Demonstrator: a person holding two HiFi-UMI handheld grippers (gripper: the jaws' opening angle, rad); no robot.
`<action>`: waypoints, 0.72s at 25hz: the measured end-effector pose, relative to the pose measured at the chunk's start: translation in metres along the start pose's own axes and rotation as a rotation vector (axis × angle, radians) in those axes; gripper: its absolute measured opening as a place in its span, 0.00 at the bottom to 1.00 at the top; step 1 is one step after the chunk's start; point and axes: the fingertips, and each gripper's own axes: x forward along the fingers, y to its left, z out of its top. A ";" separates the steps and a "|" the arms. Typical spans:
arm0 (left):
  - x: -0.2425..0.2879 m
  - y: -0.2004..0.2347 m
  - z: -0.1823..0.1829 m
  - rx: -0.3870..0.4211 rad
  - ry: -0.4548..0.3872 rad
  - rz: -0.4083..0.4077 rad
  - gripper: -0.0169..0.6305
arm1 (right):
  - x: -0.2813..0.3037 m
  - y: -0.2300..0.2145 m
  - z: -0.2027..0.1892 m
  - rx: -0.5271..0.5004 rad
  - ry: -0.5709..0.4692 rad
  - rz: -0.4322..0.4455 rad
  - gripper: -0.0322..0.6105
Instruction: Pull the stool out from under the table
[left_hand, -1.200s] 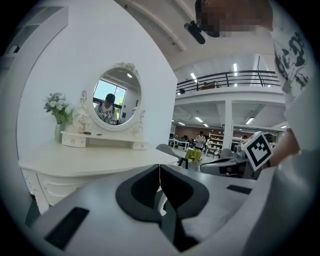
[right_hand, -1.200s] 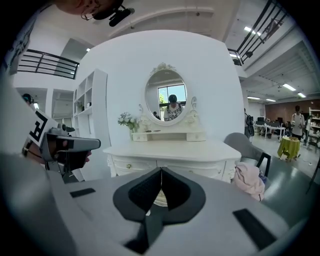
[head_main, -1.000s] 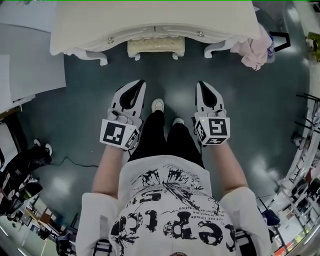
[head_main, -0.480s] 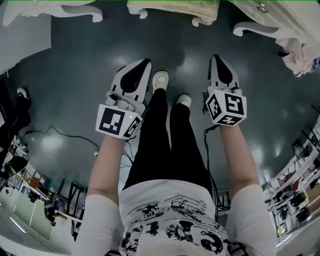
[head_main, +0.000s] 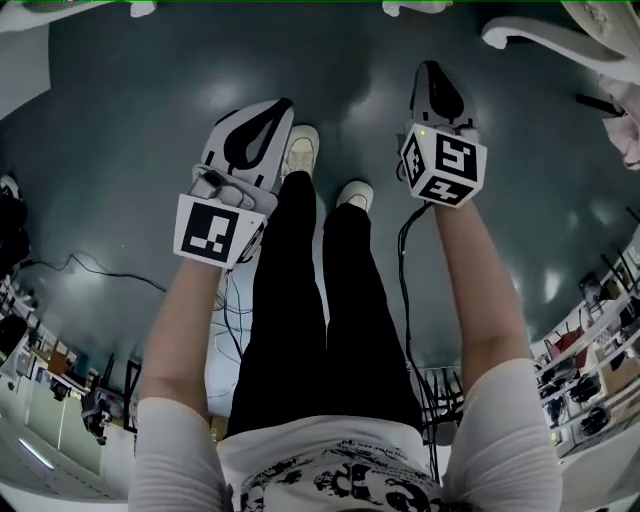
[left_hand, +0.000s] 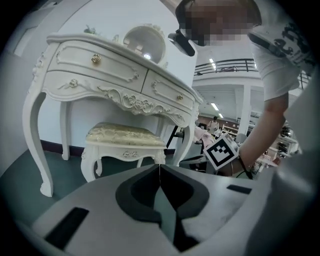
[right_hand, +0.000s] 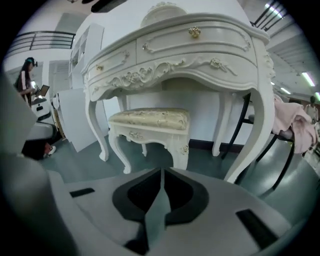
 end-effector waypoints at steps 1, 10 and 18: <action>0.007 0.004 -0.005 0.006 -0.001 0.003 0.06 | 0.012 -0.007 -0.004 -0.015 -0.002 -0.021 0.08; 0.062 0.036 -0.006 0.010 -0.031 -0.003 0.06 | 0.099 -0.042 0.004 -0.062 -0.039 -0.073 0.47; 0.093 0.047 -0.009 0.018 -0.052 -0.048 0.06 | 0.154 -0.051 0.012 -0.072 -0.007 -0.083 0.49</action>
